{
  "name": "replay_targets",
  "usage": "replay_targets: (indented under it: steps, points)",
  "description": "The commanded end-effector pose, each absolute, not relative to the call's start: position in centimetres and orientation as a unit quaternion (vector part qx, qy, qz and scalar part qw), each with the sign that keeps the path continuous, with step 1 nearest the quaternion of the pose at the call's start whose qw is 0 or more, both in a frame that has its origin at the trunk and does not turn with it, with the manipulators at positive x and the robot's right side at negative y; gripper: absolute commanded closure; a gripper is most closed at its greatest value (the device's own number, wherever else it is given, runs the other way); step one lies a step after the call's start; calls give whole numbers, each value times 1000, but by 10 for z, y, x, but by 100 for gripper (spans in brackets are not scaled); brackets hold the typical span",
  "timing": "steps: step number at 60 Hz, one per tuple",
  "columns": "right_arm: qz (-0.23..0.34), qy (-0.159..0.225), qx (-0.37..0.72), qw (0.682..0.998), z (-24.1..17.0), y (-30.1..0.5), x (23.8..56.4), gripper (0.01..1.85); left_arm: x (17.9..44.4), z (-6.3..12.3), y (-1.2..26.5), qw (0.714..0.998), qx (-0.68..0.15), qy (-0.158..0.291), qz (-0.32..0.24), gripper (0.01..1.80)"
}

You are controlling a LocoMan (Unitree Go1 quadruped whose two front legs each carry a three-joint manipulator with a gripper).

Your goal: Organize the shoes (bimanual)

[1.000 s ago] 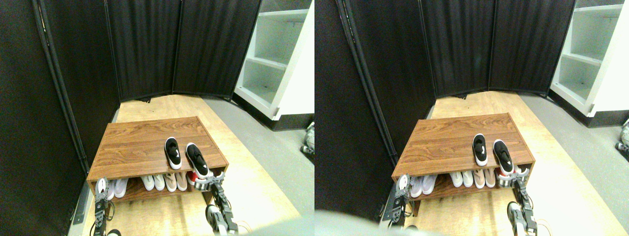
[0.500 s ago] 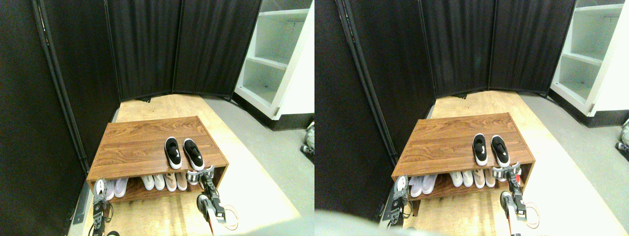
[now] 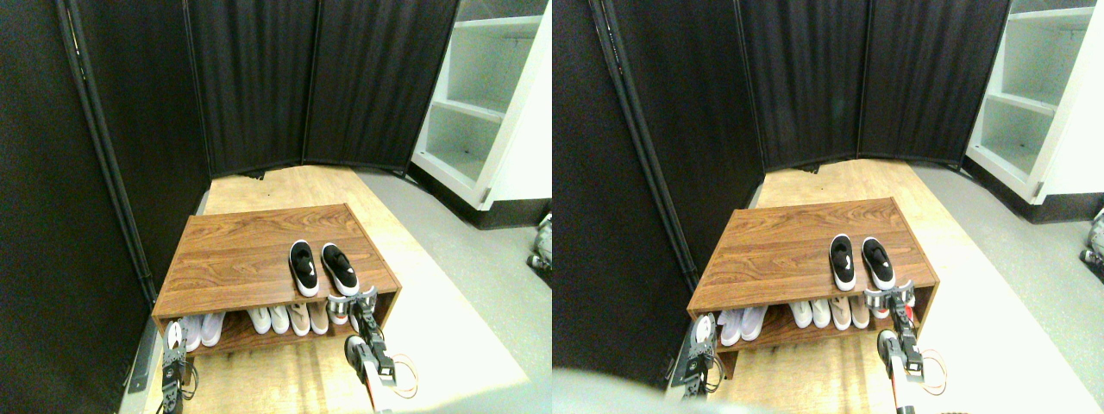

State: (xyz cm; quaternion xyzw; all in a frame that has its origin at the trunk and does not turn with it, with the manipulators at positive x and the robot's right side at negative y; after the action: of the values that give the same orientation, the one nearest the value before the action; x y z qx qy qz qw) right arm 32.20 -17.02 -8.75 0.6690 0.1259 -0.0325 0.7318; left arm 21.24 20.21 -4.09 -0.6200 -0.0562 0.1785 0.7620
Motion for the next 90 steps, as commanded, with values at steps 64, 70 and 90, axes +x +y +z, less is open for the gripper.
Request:
replay_targets:
  steps: [64,70,90]
  points:
    - [13,109,670,734,-56,-161,321,32,213,-31,209,765,-619,-86,155,180]
    - [2,109,672,732,-65,-161,325,30,213,-31,210,765,-619,-88,154,180]
    - [-7,105,680,726,-74,-164,329,31,217,-33,210,763,-622,-86,153,180]
